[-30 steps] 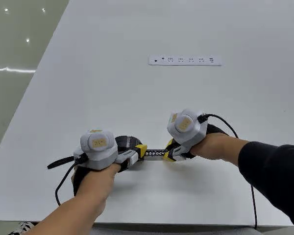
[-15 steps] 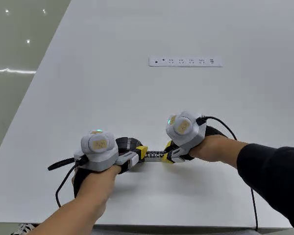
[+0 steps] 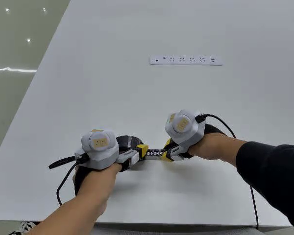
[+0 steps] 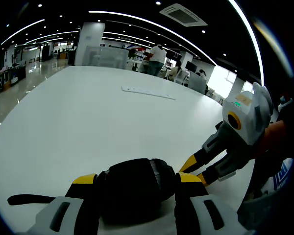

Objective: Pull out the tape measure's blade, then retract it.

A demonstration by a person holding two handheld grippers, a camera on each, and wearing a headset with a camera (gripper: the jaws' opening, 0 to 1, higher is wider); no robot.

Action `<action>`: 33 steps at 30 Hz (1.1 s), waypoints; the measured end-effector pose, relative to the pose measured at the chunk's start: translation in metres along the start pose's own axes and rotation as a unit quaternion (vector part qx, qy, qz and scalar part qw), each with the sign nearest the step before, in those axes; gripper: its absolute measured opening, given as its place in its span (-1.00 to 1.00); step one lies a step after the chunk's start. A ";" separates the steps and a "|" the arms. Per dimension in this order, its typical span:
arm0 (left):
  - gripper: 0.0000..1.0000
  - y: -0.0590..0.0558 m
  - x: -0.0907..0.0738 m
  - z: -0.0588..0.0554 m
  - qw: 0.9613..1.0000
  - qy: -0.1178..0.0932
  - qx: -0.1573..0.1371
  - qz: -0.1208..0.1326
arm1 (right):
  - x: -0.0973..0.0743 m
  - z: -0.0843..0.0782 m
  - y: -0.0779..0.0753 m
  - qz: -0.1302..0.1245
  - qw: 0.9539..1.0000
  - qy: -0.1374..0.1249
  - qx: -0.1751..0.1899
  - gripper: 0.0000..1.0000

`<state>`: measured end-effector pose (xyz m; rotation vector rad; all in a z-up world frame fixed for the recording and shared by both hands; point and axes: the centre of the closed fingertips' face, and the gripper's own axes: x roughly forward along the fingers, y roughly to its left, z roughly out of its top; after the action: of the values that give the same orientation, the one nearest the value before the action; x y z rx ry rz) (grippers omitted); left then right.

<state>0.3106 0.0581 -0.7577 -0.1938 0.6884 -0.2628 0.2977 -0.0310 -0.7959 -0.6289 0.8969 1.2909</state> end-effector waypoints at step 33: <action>0.16 -0.001 0.000 0.000 1.000 0.001 -0.001 -0.002 | 0.005 0.009 0.003 0.005 1.000 -0.005 0.004 -0.79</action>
<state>0.3103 0.0575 -0.7573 -0.1979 0.6897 -0.2664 0.2968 -0.0207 -0.7954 -0.6120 0.8966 1.2986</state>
